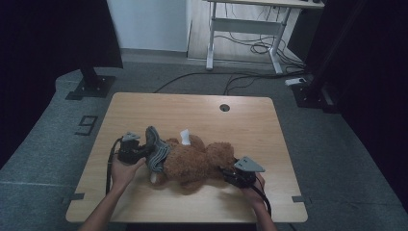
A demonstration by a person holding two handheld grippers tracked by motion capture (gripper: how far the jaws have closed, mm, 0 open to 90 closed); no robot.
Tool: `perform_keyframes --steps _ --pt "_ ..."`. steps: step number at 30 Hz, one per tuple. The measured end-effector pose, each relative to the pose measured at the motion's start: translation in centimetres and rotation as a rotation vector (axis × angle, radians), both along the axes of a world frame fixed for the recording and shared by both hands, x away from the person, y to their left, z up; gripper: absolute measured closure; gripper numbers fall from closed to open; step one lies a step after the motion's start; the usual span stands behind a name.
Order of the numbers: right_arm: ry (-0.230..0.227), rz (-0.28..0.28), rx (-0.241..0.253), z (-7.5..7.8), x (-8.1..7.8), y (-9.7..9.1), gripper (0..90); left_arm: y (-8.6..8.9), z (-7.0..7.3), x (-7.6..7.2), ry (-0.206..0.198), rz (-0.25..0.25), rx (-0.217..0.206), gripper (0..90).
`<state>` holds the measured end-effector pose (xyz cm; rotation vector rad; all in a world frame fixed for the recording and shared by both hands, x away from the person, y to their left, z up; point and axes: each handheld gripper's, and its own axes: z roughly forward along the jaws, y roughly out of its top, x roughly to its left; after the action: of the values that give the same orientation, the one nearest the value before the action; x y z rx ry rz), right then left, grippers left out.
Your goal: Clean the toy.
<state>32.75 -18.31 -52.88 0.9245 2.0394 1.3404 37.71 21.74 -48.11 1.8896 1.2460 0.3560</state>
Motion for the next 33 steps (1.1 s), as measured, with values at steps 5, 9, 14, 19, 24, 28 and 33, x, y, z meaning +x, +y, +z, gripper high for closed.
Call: perform_keyframes --steps 5,9,14,19,24,28,33 --pt "0.004 0.0 0.002 0.0 0.0 0.0 43.8 -2.8 3.2 0.1 -0.075 -0.065 -0.03 77.0" --pt "0.005 0.002 0.006 0.0 0.0 0.0 43.7 -6.8 5.3 0.5 -0.098 -0.149 -0.047 77.7" --pt "0.005 0.004 0.009 0.0 0.1 -0.1 43.6 -12.9 6.4 1.2 -0.096 -0.264 -0.019 77.7" --pt "0.006 0.005 0.009 -0.1 0.1 -0.1 43.4 -19.2 6.4 1.6 -0.066 -0.361 0.005 77.5" --pt "0.014 0.002 0.009 -0.1 0.1 -0.2 43.4 -21.2 4.9 1.7 -0.055 -0.348 0.107 77.0" --pt "0.012 -0.002 0.006 -0.1 0.1 -0.2 43.5 -18.3 4.5 2.6 -0.019 -0.282 0.109 76.9" --pt "0.013 -0.004 0.003 -0.1 0.1 -0.1 43.5 -13.2 4.1 2.9 0.006 -0.207 0.034 76.8"
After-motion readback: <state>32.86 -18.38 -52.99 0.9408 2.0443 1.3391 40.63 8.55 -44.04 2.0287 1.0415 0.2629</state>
